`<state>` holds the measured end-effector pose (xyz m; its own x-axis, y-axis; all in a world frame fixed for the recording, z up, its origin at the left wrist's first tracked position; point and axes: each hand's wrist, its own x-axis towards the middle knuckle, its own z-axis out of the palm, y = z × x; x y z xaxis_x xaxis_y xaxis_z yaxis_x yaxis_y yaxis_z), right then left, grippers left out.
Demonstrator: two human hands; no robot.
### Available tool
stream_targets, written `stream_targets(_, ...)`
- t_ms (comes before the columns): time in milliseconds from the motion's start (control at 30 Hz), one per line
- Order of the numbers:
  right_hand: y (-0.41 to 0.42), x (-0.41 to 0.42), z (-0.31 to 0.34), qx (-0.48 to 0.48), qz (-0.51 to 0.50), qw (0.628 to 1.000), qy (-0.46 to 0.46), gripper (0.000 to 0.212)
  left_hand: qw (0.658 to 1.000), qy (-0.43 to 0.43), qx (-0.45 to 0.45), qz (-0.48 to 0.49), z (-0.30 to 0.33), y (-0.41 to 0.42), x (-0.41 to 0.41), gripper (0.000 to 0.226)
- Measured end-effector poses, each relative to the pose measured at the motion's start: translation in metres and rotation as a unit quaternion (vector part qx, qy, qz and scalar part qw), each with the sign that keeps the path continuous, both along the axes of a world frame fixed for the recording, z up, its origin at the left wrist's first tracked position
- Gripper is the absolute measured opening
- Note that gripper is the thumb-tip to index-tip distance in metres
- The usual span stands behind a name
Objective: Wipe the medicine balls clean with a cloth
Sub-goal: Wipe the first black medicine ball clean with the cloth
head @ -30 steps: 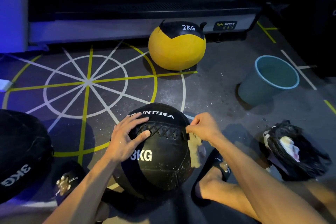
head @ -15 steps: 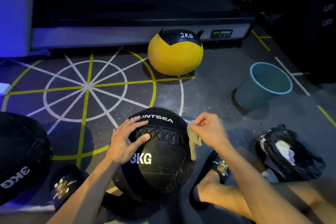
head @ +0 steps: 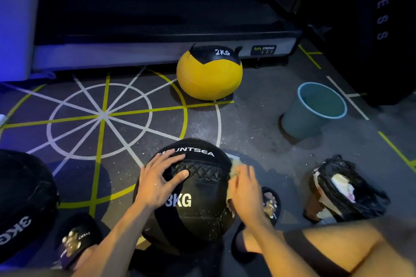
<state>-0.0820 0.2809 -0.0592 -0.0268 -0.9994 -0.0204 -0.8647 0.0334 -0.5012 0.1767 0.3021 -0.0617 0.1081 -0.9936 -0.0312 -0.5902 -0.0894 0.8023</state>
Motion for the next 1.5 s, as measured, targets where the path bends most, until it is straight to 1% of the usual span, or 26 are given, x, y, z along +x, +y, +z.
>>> stream_targets(67, -0.01, -0.026, -0.003, 0.074, -0.109, 0.991, -0.024, 0.011, 1.0, 0.006, 0.001, 0.008, 0.0, 0.001, 0.003, 0.064)
stream_targets(133, -0.013, -0.035, 0.01, 0.042, -0.177, 0.977, -0.109, 0.014, 1.0, 0.013, 0.0, 0.009, -0.002, 0.002, 0.006, 0.063)
stream_targets(167, -0.012, -0.03, 0.021, -0.01, -0.173, 0.972, -0.156, 0.016, 1.0, 0.01, 0.001, 0.01, -0.002, 0.001, 0.005, 0.062)
stream_targets(233, -0.003, -0.004, 0.05, -0.136, -0.096, 0.967, -0.193, 0.014, 1.0, -0.002, 0.005, 0.012, -0.001, -0.001, 0.001, 0.062)
stream_targets(267, 0.002, 0.011, 0.061, -0.17, -0.031, 0.967, -0.187, 0.01, 1.0, -0.008, 0.004, 0.013, -0.001, -0.001, -0.001, 0.062)
stream_targets(300, 0.006, 0.024, 0.062, -0.168, 0.05, 0.972, -0.158, 0.008, 1.0, -0.014, 0.003, 0.012, -0.001, -0.002, -0.003, 0.062)
stream_targets(367, 0.016, 0.042, 0.051, -0.111, 0.204, 0.972, -0.037, 0.009, 1.0, -0.017, 0.001, 0.013, -0.001, -0.002, -0.002, 0.061)
stream_targets(400, 0.019, 0.044, 0.039, -0.09, 0.245, 0.965, 0.006, 0.011, 1.0, -0.015, 0.0, 0.011, -0.002, -0.002, 0.0, 0.06)
stream_targets(433, 0.02, 0.043, 0.029, -0.083, 0.247, 0.965, 0.017, 0.013, 1.0, -0.011, 0.002, 0.008, -0.002, 0.0, 0.002, 0.059)
stream_targets(567, 0.002, 0.035, 0.02, -0.063, 0.105, 0.991, -0.059, 0.008, 1.0, -0.021, 0.011, 0.005, -0.001, -0.005, -0.004, 0.051)
stream_targets(700, -0.029, 0.019, 0.021, 0.019, -0.036, 0.994, -0.104, 0.014, 0.999, -0.032, 0.007, 0.004, -0.003, -0.009, -0.013, 0.054)
stream_targets(733, -0.033, 0.015, 0.022, 0.033, -0.045, 0.994, -0.09, 0.016, 0.999, -0.032, 0.004, 0.007, -0.003, -0.008, -0.013, 0.056)
stream_targets(800, -0.03, 0.014, 0.021, 0.038, -0.022, 0.998, -0.053, 0.022, 0.999, -0.033, 0.001, 0.016, -0.003, -0.004, -0.012, 0.057)
stream_targets(867, -0.012, 0.022, 0.024, 0.003, 0.014, 0.999, -0.034, 0.027, 0.999, -0.037, -0.004, 0.017, -0.005, -0.001, -0.01, 0.06)
stream_targets(933, 0.012, 0.026, 0.023, -0.057, 0.066, 0.995, -0.04, 0.017, 0.999, -0.036, -0.011, 0.016, -0.005, 0.002, -0.007, 0.062)
stream_targets(967, 0.025, 0.026, 0.023, -0.066, 0.091, 0.993, -0.046, 0.014, 0.999, -0.032, -0.008, 0.016, -0.006, 0.004, -0.004, 0.061)
stream_targets(1033, 0.044, 0.024, 0.029, -0.037, 0.132, 0.988, -0.069, 0.013, 0.999, -0.031, 0.001, 0.014, -0.006, 0.004, -0.003, 0.061)
stream_targets(1100, 0.045, 0.017, 0.04, 0.025, 0.165, 0.982, -0.091, 0.012, 0.999, -0.036, 0.007, 0.004, -0.006, 0.002, -0.002, 0.066)
stream_targets(1167, 0.025, 0.004, 0.052, 0.067, 0.103, 0.98, -0.159, 0.017, 0.999, -0.033, 0.027, -0.018, -0.004, -0.005, 0.001, 0.069)
stream_targets(1233, 0.0, -0.009, 0.064, 0.048, -0.039, 0.974, -0.22, 0.011, 0.994, -0.025, 0.076, -0.069, 0.003, -0.011, 0.007, 0.07)
stream_targets(1267, -0.008, -0.013, 0.067, 0.029, -0.084, 0.971, -0.221, 0.009, 0.99, -0.021, 0.097, -0.097, 0.008, -0.013, 0.011, 0.072)
stream_targets(1300, -0.009, -0.009, 0.066, 0.018, -0.086, 0.975, -0.206, 0.008, 0.985, -0.021, 0.115, -0.123, 0.013, -0.015, 0.013, 0.074)
stream_targets(1367, 0.011, 0.017, 0.058, 0.008, 0.001, 0.987, -0.159, 0.009, 0.978, -0.03, 0.135, -0.154, 0.02, -0.015, 0.016, 0.074)
stream_targets(1400, 0.024, 0.032, 0.049, -0.021, 0.062, 0.991, -0.121, 0.01, 0.978, -0.035, 0.134, -0.155, 0.021, -0.014, 0.017, 0.074)
stream_targets(1467, 0.044, 0.048, 0.038, -0.08, 0.176, 0.98, -0.051, 0.008, 0.982, -0.032, 0.122, -0.142, 0.019, -0.007, 0.018, 0.075)
stream_targets(1500, 0.042, 0.046, 0.035, -0.096, 0.21, 0.972, -0.033, 0.007, 0.983, -0.026, 0.115, -0.139, 0.017, -0.004, 0.02, 0.076)
